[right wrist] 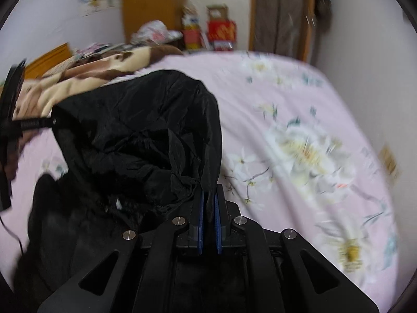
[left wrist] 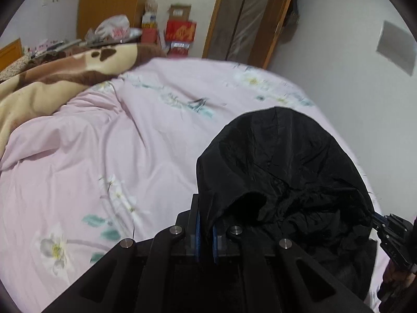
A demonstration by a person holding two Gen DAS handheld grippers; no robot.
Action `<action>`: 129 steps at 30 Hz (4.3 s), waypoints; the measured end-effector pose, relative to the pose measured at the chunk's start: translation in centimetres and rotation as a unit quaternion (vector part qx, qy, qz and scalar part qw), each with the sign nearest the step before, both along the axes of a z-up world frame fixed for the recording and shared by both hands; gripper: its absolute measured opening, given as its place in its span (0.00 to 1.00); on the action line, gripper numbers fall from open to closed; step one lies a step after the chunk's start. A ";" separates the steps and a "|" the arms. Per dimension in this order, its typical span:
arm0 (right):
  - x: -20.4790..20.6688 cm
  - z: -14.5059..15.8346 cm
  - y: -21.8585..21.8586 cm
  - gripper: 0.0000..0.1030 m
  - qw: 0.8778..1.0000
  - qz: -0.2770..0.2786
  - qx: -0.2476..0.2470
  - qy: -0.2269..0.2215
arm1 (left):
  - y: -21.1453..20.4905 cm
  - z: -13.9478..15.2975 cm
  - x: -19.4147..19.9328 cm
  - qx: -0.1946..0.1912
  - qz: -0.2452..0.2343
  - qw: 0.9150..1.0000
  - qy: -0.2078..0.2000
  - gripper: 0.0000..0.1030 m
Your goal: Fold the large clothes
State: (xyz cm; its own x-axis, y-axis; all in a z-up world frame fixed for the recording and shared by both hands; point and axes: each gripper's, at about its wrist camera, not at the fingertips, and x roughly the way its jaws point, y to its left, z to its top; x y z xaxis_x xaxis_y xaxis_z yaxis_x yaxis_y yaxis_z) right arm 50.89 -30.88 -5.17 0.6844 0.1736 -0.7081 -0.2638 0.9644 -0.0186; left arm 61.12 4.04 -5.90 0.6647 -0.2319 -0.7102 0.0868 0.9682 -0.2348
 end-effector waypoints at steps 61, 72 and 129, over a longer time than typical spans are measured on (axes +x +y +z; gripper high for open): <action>-11.4 -8.9 10.0 0.44 0.995 0.038 0.017 0.092 | -3.9 -9.2 -17.2 0.031 -0.034 0.996 0.076 0.64; -11.3 -8.5 8.9 0.44 0.994 0.014 0.029 0.109 | -3.4 -8.3 -17.7 0.013 -0.031 0.996 0.081 0.64; -36.0 7.5 5.0 0.49 0.992 -0.081 0.087 -0.033 | 10.0 4.9 -45.0 -0.017 0.038 0.998 0.039 0.71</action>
State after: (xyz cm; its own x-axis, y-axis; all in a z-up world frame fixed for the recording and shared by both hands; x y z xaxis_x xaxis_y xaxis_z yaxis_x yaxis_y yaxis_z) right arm 14.92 -25.85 2.38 0.7568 0.1733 -0.6303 -0.1083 0.9841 0.1405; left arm 16.07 14.03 -1.02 0.6244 -0.2082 -0.7528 -0.0064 0.9624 -0.2715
